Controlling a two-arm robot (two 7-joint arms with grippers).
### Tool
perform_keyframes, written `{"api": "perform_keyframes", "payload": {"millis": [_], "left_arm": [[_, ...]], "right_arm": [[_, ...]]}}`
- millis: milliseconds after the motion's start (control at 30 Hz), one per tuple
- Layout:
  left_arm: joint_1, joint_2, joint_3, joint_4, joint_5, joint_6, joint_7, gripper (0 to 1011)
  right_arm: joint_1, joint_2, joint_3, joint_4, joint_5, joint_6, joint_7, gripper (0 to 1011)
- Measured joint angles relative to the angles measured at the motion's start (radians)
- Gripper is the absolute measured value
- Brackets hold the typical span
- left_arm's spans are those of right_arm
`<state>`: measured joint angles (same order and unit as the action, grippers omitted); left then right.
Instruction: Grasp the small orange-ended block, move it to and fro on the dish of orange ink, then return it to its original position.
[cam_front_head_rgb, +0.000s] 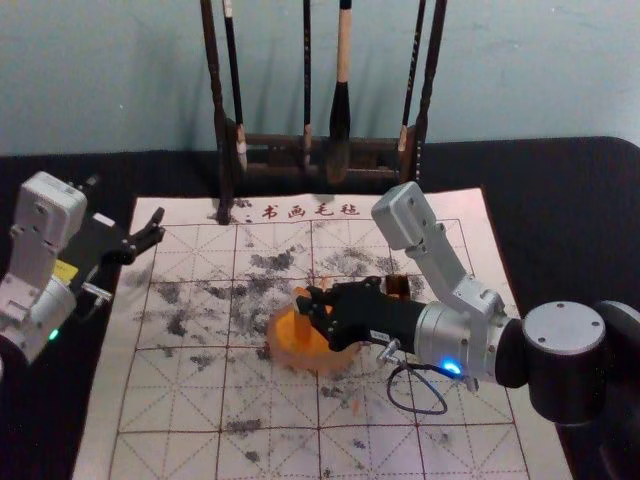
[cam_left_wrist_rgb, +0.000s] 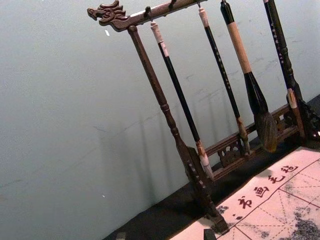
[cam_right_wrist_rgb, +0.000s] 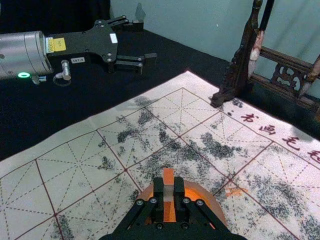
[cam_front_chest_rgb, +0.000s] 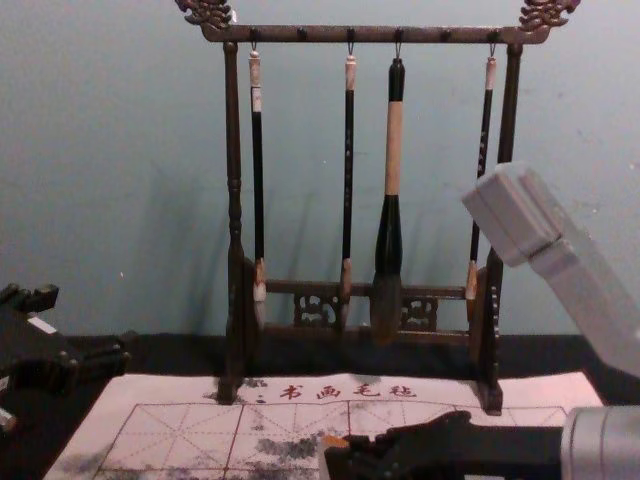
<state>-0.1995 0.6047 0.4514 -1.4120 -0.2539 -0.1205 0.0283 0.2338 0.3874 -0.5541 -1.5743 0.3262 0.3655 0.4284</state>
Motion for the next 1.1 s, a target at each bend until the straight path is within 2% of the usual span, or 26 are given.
{"api": "perform_keyframes", "payload": {"millis": [600,1100], "left_arm": [[0.000,0.000,0.000,0.000,0.000,0.000,0.000,1001],[0.000,0.000,0.000,0.000,0.000,0.000,0.000,1001]], "right_arm": [[0.025,-0.037,0.005,0.047,-0.009,-0.003,-0.029,108],[0.018,-0.029,0.031,0.042,-0.010,0.000,-0.034,108]]}}
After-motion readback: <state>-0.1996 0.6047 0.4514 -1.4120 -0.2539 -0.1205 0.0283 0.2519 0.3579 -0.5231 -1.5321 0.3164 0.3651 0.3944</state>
